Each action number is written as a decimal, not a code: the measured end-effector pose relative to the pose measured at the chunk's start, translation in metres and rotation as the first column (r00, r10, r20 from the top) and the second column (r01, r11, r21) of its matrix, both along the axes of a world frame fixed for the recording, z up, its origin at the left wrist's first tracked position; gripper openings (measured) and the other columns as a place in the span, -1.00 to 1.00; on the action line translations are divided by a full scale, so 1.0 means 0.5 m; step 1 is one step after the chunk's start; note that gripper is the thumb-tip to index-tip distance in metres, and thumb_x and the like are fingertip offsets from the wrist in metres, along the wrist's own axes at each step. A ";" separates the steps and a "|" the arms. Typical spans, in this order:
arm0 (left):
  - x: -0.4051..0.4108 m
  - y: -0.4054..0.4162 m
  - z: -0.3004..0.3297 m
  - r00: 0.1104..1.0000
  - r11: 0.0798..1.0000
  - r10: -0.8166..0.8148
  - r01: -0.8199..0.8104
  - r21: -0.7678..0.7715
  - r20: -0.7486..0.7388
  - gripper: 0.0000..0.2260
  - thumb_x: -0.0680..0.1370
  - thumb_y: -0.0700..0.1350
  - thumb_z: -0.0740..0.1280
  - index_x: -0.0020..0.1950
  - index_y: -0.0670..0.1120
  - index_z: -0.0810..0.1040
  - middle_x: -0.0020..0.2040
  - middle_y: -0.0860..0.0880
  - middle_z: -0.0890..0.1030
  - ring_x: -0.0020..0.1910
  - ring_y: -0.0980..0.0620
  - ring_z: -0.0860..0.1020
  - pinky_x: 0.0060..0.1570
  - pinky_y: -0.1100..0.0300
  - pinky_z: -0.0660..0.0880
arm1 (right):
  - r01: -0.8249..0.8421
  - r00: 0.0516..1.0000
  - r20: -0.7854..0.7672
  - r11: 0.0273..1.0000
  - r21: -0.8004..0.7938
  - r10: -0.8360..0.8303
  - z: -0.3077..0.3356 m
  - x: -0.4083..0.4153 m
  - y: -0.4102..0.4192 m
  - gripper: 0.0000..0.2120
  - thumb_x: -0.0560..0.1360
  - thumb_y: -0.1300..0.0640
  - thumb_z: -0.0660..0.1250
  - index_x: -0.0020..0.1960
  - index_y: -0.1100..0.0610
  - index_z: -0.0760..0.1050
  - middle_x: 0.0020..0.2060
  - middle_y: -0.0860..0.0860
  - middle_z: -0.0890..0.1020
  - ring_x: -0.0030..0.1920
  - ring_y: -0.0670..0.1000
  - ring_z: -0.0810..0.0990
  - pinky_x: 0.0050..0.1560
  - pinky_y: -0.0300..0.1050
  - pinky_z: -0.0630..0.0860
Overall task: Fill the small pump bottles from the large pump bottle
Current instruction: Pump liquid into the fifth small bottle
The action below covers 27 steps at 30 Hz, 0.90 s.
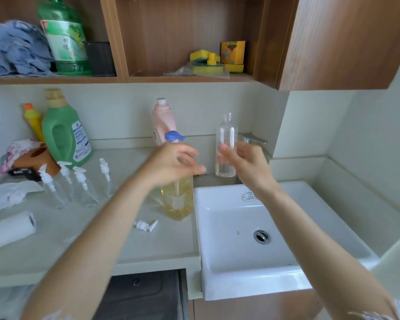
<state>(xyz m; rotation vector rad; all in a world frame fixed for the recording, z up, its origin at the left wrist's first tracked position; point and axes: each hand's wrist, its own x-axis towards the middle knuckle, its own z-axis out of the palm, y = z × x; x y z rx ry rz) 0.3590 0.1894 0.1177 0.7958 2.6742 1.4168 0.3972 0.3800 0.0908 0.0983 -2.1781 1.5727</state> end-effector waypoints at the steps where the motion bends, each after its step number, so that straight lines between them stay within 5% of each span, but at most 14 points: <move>1: -0.030 -0.026 0.025 0.998 0.997 0.050 -0.052 -0.049 -0.040 -0.75 0.43 -0.06 0.49 0.08 -0.07 0.63 -0.03 0.03 0.67 -0.02 0.11 0.62 0.00 0.31 0.46 | 0.003 0.999 0.033 1.000 0.016 -0.004 -0.019 -0.011 -0.001 -0.64 0.51 -0.04 0.38 -0.25 0.24 0.46 -0.37 -0.09 0.65 -0.11 0.05 0.69 -0.05 -0.01 0.53; 5: -0.117 -0.051 0.067 0.899 0.952 0.228 -0.286 -0.107 -0.375 -0.76 0.59 -0.17 0.25 0.23 -0.07 0.59 0.22 -0.02 0.61 0.21 -0.03 0.53 0.12 0.28 0.35 | -0.039 0.996 0.089 0.995 0.095 0.030 -0.083 -0.051 -0.033 -0.46 0.42 -0.21 0.35 -0.15 0.32 0.44 -0.25 0.22 0.62 -0.17 0.23 0.61 -0.06 0.07 0.55; 8: -0.144 -0.038 0.031 0.926 0.945 0.134 -0.227 -0.236 -0.352 -0.65 0.59 -0.28 0.14 0.33 -0.11 0.51 0.32 -0.05 0.53 0.31 -0.08 0.45 0.21 0.25 0.29 | -0.062 0.990 0.133 0.988 0.138 0.043 -0.091 -0.079 -0.061 -0.59 0.49 -0.08 0.37 -0.13 0.30 0.45 -0.34 0.17 0.54 -0.33 0.06 0.45 -0.25 -0.13 0.40; 12: -0.147 -0.037 -0.016 0.910 0.955 0.104 -0.204 -0.214 -0.401 -0.60 0.53 -0.38 0.12 0.30 -0.14 0.53 0.29 -0.04 0.55 0.28 -0.07 0.48 0.14 0.35 0.26 | -0.036 0.986 0.166 0.983 0.182 0.005 -0.097 -0.108 -0.072 -0.72 0.50 -0.05 0.37 -0.26 0.12 0.47 -0.32 0.14 0.54 -0.27 0.11 0.51 -0.25 -0.09 0.40; 17: -0.131 -0.041 -0.034 0.845 0.956 0.119 -0.238 -0.168 -0.521 -0.55 0.47 -0.43 0.12 0.27 -0.18 0.56 0.30 -0.03 0.54 0.28 -0.04 0.49 0.22 0.32 0.28 | -0.025 0.985 0.175 0.984 0.179 -0.007 -0.100 -0.123 -0.077 -0.60 0.49 0.03 0.42 -0.38 -0.11 0.25 -0.43 -0.16 0.38 -0.42 -0.16 0.34 -0.37 -0.33 0.25; 21: -0.132 -0.035 -0.046 0.835 0.950 0.153 -0.272 -0.155 -0.529 -0.54 0.45 -0.41 0.15 0.29 -0.16 0.54 0.32 -0.03 0.53 0.26 -0.04 0.50 0.22 0.31 0.29 | -0.041 0.986 0.164 0.989 0.140 0.018 -0.100 -0.134 -0.080 -0.67 0.47 0.00 0.42 -0.33 -0.10 0.30 -0.29 -0.09 0.50 -0.41 -0.16 0.37 -0.32 -0.31 0.29; 27: -0.139 -0.031 -0.058 0.834 0.961 0.207 -0.270 -0.051 -0.511 -0.55 0.40 -0.43 0.16 0.21 -0.19 0.59 0.24 -0.07 0.59 0.20 -0.05 0.54 0.14 0.57 0.21 | -0.077 0.987 0.146 0.990 0.117 0.060 -0.112 -0.138 -0.083 -0.66 0.49 -0.02 0.40 -0.30 0.12 0.34 -0.37 -0.04 0.37 -0.35 -0.04 0.29 -0.30 -0.18 0.25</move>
